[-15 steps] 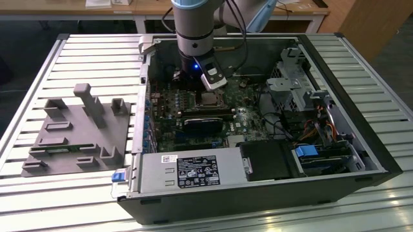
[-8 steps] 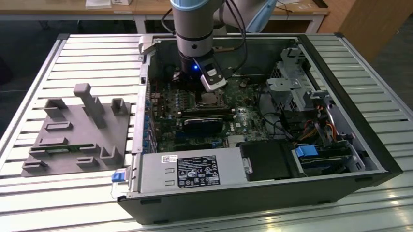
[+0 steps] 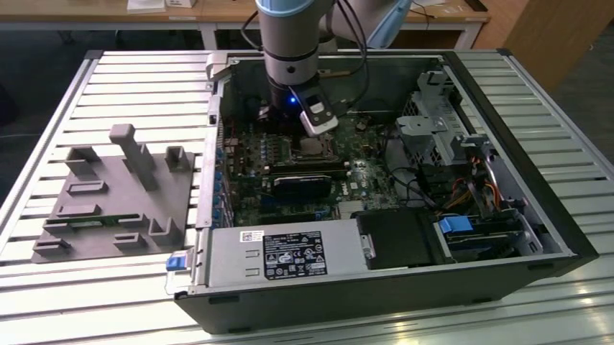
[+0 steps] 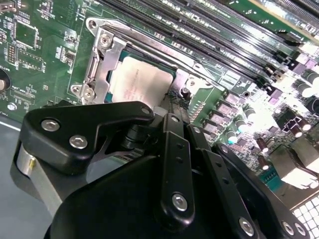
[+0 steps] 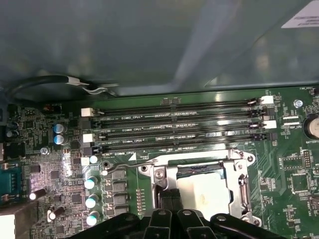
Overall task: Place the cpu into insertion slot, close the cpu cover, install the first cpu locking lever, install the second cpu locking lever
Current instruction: 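Close the cpu cover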
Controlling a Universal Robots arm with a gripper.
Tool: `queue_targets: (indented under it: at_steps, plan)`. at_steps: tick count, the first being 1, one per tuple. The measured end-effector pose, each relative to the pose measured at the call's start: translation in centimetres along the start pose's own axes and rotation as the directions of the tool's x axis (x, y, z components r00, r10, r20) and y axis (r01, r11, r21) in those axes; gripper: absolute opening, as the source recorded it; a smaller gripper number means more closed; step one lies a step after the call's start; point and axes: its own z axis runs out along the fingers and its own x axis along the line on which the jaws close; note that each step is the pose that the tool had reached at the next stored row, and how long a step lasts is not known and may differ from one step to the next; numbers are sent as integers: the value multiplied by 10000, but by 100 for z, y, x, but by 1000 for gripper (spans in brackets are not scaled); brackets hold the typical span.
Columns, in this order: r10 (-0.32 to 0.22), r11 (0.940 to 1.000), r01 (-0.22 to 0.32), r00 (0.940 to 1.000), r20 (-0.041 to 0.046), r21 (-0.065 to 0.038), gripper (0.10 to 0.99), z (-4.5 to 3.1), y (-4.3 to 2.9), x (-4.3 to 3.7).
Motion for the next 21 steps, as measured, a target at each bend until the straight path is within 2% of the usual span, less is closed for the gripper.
queue_targets:
  at_steps: [4, 9, 16, 19, 21]
  plan:
    - [-2, 10000, 2, 10000, -12, -73, 106, 2, 2, -18]
    - [11, 9996, -12, 10000, -30, -274, 106, 1, -3, -19]
    - [21, 9993, -23, 10000, -40, -375, 106, 1, -29, -11]
    - [27, 9987, -30, 10000, -51, -501, 106, 1, -32, -9]
    - [31, 9986, -34, 10000, -54, -535, 106, 1, -33, -7]
